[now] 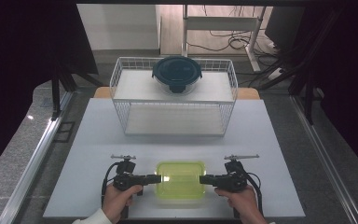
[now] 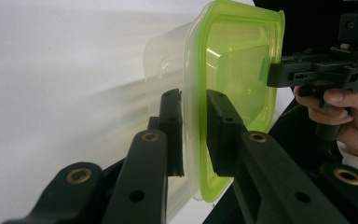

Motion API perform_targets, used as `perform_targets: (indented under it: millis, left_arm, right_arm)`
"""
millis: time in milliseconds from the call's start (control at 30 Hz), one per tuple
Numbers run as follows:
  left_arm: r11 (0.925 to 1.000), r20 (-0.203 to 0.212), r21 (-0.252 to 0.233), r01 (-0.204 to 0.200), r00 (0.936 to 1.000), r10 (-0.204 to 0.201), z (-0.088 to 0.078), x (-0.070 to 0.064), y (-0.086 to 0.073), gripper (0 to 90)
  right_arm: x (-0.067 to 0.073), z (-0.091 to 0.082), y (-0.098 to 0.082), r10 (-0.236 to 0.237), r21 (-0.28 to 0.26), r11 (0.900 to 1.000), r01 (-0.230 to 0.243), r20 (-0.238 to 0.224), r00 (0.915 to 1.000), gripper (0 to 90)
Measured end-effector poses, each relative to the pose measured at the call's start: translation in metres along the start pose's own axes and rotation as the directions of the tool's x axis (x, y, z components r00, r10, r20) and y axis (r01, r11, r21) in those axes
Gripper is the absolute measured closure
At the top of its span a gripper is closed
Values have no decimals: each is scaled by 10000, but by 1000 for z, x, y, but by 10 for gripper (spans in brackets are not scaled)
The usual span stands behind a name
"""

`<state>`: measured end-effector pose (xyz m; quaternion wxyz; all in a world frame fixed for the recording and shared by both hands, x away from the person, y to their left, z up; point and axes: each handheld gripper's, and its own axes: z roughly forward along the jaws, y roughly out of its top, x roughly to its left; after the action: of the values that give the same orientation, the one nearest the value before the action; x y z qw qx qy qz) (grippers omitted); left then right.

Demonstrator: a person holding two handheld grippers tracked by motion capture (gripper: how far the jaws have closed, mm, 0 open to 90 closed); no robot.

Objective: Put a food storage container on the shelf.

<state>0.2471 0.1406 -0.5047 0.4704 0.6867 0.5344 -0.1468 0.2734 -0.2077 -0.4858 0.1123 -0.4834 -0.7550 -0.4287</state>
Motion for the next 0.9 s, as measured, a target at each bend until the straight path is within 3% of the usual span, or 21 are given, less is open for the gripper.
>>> perform_targets:
  millis: [400, 733, 900]
  left_arm:
    - [9952, -124, -431, -883, 9961, 878, -16, -15, 9, 776]
    - [9911, -52, -669, -1153, 9933, 1152, -27, -23, 18, 775]
    - [9905, 128, -865, -1068, 9940, 1083, -32, -24, 27, 776]
  right_arm:
    - [16, -7, 8, -888, -329, 9954, 895, 243, 9958, 766]
    - [26, -15, 18, -1320, -607, 9892, 1334, 262, 9909, 766]
    - [33, -21, 29, -1614, -764, 9837, 1631, 277, 9865, 766]
